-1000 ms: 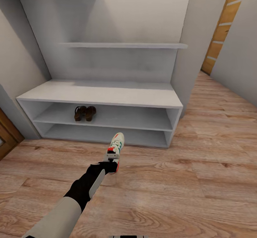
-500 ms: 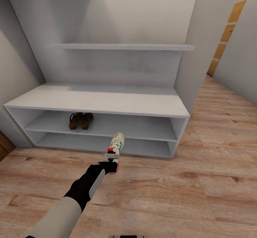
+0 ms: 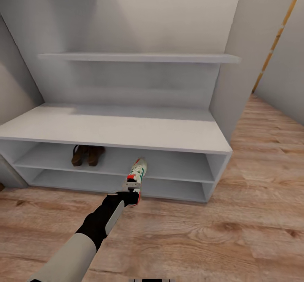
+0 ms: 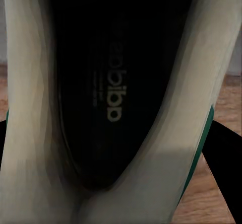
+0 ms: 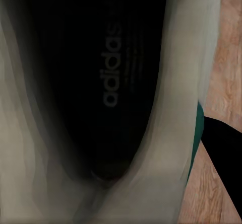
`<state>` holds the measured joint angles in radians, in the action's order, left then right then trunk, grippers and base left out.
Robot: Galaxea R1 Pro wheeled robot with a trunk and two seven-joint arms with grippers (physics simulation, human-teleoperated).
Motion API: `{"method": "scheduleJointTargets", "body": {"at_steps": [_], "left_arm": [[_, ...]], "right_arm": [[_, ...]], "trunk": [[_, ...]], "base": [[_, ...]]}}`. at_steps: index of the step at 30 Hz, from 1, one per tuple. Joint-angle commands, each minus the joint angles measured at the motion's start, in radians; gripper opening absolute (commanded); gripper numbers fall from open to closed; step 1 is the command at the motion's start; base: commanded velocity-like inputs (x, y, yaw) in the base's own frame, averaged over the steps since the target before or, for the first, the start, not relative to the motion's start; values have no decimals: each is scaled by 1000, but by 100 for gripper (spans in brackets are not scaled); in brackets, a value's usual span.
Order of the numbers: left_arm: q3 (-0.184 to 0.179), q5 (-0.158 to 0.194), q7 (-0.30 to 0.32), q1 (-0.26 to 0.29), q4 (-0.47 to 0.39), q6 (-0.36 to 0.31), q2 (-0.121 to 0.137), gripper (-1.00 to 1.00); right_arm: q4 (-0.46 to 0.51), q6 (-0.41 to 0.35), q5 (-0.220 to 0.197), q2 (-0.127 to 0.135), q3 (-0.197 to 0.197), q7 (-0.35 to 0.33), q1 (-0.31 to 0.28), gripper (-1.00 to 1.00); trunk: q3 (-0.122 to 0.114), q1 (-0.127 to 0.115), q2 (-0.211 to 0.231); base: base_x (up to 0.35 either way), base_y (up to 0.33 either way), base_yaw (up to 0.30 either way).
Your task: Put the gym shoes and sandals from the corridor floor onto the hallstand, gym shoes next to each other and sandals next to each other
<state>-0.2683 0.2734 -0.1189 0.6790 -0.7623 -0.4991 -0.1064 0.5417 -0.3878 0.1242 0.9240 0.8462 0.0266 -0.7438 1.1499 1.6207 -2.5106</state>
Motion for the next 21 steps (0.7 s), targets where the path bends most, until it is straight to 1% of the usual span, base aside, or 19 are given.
{"method": "scheduleJointTargets", "body": {"at_steps": [1, 6, 16, 21], "left_arm": [[-3, 10, -8, 1, -2, -4, 1, -100], [-3, 10, -8, 1, -2, -4, 1, -100], [-3, 10, -8, 1, -2, -4, 1, -100], [-3, 10, -8, 1, -2, -4, 1, -100]], "right_arm": [[1, -5, 11, -1, 3, -2, -2, -100], [1, -5, 11, -1, 4, -2, -2, -100], [1, -5, 11, -1, 3, -2, -2, -100], [1, -5, 11, -1, 4, -2, -2, -100]], "trunk": [[1, 0, 0], [1, 0, 0], [1, 0, 0], [1, 0, 0]], "base": [[344, -138, 0], [322, -186, 0], [298, -230, 0], [330, -160, 0]]}}
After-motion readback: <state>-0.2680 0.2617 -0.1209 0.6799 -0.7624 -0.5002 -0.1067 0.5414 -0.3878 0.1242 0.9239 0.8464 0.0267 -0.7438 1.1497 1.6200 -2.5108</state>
